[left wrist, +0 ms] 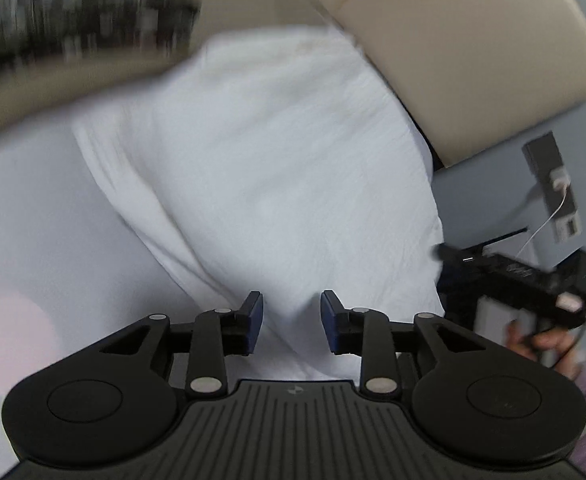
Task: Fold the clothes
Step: 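Carry the white bundle beside the floral jeans stack with both tools, then lower the white bundle onto the bed and open both tools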
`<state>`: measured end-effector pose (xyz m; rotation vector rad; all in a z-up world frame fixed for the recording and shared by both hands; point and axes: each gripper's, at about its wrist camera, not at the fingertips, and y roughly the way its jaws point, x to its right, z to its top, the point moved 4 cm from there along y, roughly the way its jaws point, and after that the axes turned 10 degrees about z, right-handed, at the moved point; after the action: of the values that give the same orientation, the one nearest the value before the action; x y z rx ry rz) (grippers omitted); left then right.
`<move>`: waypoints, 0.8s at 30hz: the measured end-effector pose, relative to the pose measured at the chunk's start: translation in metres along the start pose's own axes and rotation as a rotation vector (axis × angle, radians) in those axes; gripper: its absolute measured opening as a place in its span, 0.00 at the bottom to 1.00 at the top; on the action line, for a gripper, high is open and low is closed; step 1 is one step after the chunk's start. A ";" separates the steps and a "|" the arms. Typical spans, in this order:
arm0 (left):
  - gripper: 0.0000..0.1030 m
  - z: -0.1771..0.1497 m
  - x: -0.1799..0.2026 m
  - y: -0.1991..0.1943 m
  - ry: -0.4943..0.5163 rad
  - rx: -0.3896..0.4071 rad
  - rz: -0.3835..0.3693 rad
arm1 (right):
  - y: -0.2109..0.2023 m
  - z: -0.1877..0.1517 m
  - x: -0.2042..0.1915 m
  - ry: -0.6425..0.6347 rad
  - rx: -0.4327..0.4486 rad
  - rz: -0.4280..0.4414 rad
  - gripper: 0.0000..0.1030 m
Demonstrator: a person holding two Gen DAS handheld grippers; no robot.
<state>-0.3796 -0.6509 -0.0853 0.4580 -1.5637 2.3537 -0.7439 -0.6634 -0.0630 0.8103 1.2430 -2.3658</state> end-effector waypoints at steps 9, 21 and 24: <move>0.28 0.050 0.028 -0.040 0.253 0.194 0.170 | -0.014 0.024 -0.093 -0.281 0.064 0.022 0.32; 0.27 0.064 0.000 0.018 0.211 0.138 0.164 | 0.105 0.052 -0.146 -0.429 -0.007 0.025 0.31; 0.22 0.065 -0.013 0.032 0.179 0.130 0.153 | 0.135 0.058 -0.129 -0.376 -0.018 -0.014 0.20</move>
<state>-0.3737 -0.7241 -0.0932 0.1527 -1.4168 2.5412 -0.5894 -0.7812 -0.0413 0.3278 1.1107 -2.3704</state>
